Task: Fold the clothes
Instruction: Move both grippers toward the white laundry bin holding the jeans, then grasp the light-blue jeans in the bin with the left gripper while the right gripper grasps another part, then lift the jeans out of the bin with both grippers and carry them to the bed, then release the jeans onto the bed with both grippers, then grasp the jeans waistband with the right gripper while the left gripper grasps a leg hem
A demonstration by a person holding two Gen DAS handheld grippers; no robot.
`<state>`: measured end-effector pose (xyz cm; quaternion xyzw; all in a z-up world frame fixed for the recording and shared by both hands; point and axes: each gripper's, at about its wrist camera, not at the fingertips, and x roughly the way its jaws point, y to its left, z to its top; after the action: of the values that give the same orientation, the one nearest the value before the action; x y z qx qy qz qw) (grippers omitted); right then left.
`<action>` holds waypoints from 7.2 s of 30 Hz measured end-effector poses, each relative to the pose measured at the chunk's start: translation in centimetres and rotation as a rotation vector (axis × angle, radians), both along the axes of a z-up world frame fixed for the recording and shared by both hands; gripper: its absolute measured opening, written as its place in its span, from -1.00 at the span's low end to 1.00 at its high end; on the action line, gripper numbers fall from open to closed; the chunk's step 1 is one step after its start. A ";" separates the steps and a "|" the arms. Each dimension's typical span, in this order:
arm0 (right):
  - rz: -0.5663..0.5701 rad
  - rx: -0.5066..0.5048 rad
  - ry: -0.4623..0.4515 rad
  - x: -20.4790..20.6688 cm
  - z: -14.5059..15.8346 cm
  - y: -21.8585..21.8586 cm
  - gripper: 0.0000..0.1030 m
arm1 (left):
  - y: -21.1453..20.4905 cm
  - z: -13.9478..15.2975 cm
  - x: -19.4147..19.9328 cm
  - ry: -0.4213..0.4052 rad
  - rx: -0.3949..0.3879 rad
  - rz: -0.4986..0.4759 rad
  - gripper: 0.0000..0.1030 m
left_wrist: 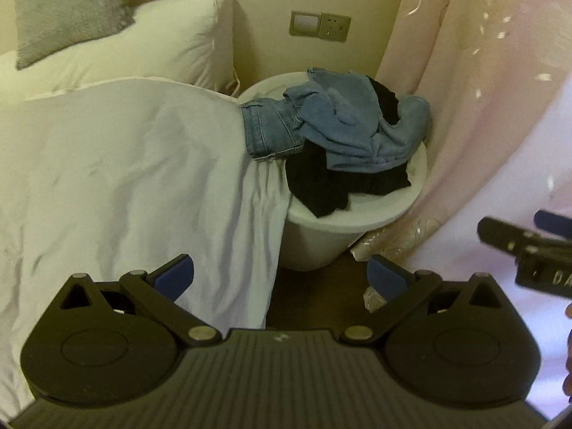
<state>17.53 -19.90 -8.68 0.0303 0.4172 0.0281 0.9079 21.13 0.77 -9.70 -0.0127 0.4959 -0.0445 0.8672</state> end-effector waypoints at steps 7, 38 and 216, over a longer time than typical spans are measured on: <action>-0.014 -0.009 0.127 8.6 -3.8 1.8 0.97 | 2.3 -2.8 9.2 0.092 -0.060 -0.029 0.97; 0.005 -0.030 0.222 25.9 -11.8 6.8 0.84 | 8.4 -15.1 29.8 0.285 -0.394 0.022 0.43; 1.216 -0.096 0.390 -31.8 -16.1 53.9 -0.18 | 41.8 -25.2 -65.4 -0.132 -1.019 1.589 -0.79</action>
<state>-14.25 34.04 -24.82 -0.2480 0.5181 0.5134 0.6375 -44.26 42.54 -34.90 -0.7216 0.2126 0.3473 0.5599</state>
